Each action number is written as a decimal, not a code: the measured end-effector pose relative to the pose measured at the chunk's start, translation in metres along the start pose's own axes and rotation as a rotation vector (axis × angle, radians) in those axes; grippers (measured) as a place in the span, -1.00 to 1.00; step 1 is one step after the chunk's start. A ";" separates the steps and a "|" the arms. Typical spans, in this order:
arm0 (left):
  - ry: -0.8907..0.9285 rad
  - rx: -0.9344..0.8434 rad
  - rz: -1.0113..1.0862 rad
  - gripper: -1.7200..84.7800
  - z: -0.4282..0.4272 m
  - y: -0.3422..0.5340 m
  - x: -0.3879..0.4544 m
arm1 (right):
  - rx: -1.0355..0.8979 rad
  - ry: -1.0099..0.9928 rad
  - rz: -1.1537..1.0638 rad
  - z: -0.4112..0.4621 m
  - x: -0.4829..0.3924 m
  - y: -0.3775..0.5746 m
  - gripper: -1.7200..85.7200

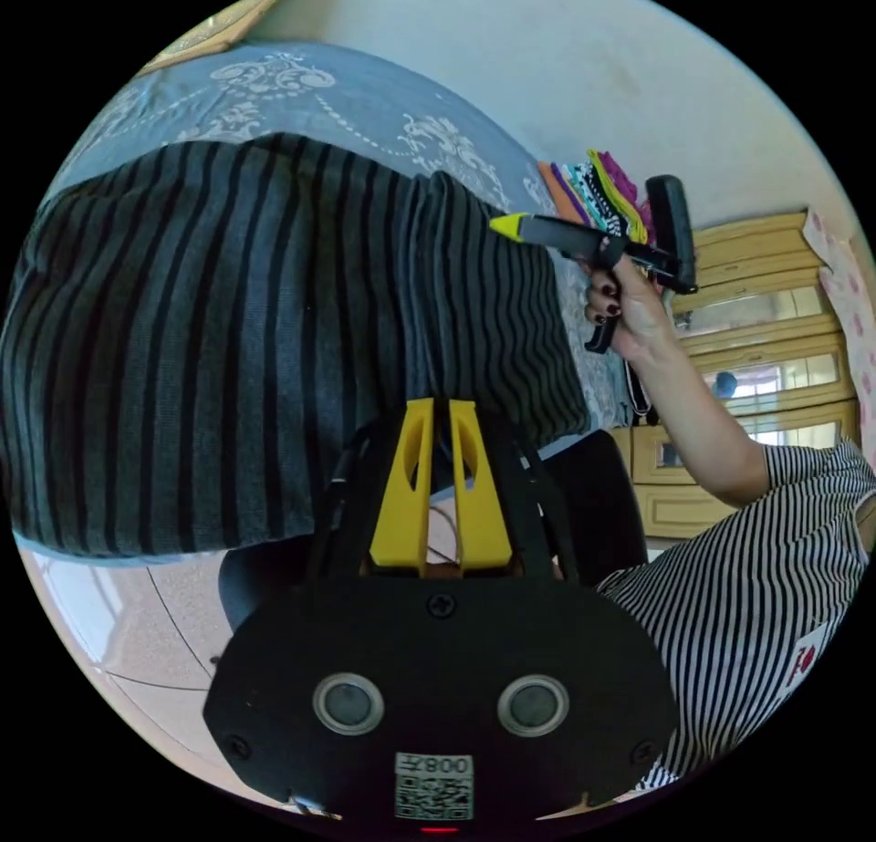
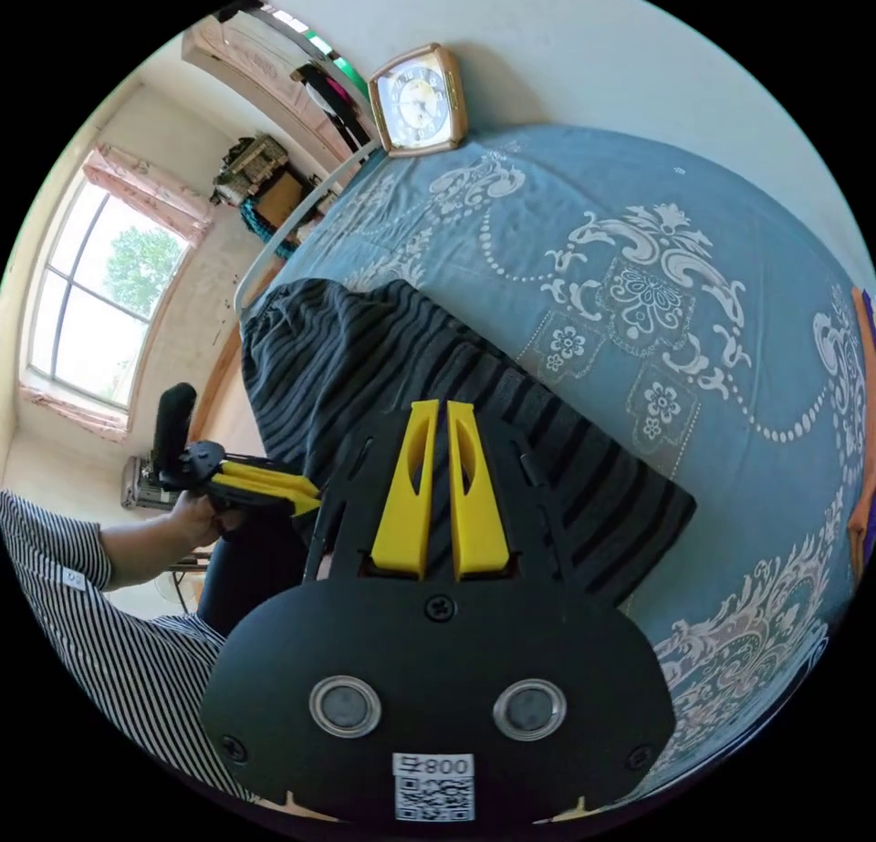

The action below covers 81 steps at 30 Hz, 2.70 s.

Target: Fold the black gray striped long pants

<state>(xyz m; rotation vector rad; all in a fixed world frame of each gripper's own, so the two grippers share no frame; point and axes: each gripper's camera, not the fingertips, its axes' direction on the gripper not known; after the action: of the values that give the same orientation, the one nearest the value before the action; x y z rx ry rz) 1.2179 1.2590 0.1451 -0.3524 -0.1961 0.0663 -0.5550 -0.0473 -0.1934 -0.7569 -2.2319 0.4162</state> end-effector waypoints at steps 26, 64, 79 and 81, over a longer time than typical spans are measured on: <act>0.084 0.059 -0.102 -0.92 -0.082 0.068 0.034 | -0.144 0.002 0.019 0.062 0.016 -0.016 -0.96; -0.184 -0.070 0.492 -0.77 -0.248 0.143 0.376 | 0.023 -0.313 0.532 -0.021 0.205 0.361 -0.82; -0.488 -0.187 0.692 -0.66 -0.213 0.150 0.514 | 0.078 -0.591 0.549 0.009 0.258 0.423 -0.83; -0.580 -0.175 0.688 -0.70 -0.211 0.153 0.521 | 0.065 -0.586 0.534 0.012 0.260 0.424 -0.83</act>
<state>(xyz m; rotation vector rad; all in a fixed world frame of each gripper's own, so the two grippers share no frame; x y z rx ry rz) 1.7657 1.3827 -0.0095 -0.5580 -0.6510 0.8410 -0.5422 0.4442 -0.2716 -1.3322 -2.4962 1.0790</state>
